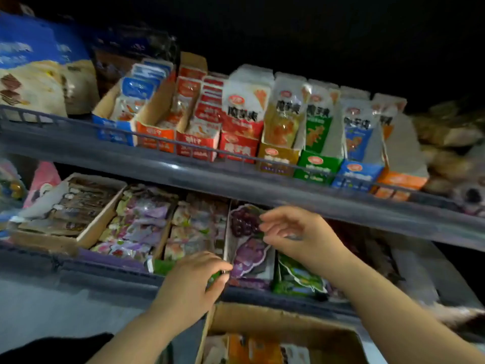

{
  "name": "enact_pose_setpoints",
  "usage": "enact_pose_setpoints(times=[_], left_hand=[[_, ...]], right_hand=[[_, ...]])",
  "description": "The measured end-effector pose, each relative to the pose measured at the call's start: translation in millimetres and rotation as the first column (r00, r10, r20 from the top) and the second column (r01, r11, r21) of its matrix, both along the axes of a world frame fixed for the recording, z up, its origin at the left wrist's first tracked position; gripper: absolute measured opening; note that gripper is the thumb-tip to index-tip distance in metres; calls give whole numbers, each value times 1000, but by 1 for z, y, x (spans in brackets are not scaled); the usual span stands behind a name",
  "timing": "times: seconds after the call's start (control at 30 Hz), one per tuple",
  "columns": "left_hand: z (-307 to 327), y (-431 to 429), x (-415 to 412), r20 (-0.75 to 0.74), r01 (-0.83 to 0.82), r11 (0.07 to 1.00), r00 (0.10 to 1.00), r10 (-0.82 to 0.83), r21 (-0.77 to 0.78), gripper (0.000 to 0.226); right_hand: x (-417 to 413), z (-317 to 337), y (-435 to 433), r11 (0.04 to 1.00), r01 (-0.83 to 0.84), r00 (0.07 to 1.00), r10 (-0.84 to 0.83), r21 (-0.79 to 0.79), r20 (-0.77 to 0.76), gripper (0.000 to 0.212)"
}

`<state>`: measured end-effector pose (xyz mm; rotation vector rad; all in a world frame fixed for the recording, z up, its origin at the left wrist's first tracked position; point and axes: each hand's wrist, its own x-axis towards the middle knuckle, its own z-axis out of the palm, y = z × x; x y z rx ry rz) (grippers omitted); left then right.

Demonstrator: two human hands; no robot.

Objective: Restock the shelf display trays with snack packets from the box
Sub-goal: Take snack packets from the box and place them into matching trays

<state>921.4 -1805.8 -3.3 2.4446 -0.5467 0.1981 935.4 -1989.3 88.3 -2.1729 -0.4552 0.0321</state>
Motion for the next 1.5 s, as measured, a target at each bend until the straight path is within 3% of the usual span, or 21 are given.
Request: enact_pose_setpoints(times=[0.17,0.27,0.3,0.37,0.43,0.57,0.67,0.77,0.87,0.97,1.03,1.17,1.33,1.5], left_hand=[[-72,-42,-18,-190,57,963,982,-6,262,46],[-119,-52,-25,-265,7,884,955,133,467,52],[-135,-50,-27,-228,-33,863,959,170,504,54],[-162,-48,-29,-166,-52,858,973,158,511,54],[-185,-43,-29,-156,-40,853,978,140,520,53],[-219,-41,-30,-192,-37,844,967,164,534,56],[-228,-39,-29,-226,0,811,960,164,585,55],[-235,-35,-27,-204,5,805,968,145,593,61],[-240,-34,-26,-215,9,811,966,145,585,61],[-241,-35,-24,-227,18,796,962,150,605,62],[-242,-35,-24,-219,23,788,965,143,616,60],[-246,-35,-26,-153,7,786,982,111,618,58],[-250,-33,-27,-109,-11,786,989,100,618,56],[-249,-34,-27,-111,-13,809,989,96,587,52]], right_hand=[[-13,-87,-41,993,115,934,-107,3,-340,27],[-23,-150,-63,979,203,830,-167,9,-533,18],[-27,-171,-71,970,241,796,-186,19,-576,17],[-36,-211,-86,948,318,722,-229,20,-653,18],[-46,-247,-96,953,285,686,-275,-99,-674,20],[-64,-305,-103,927,350,480,-302,-136,-824,29],[-72,-332,-109,896,403,361,-345,-189,-867,39],[-73,-341,-112,884,441,301,-309,-155,-902,46],[-67,-354,-107,895,419,342,-310,-151,-887,64],[-54,-371,-91,949,98,542,-302,-298,-784,91],[-49,-379,-76,896,-155,658,-221,-416,-720,101],[-55,-397,-46,698,-476,725,-34,-536,-688,102],[-60,-414,-37,547,-579,723,1,-605,-691,103],[-57,-412,-39,595,-507,774,-4,-624,-633,87]])
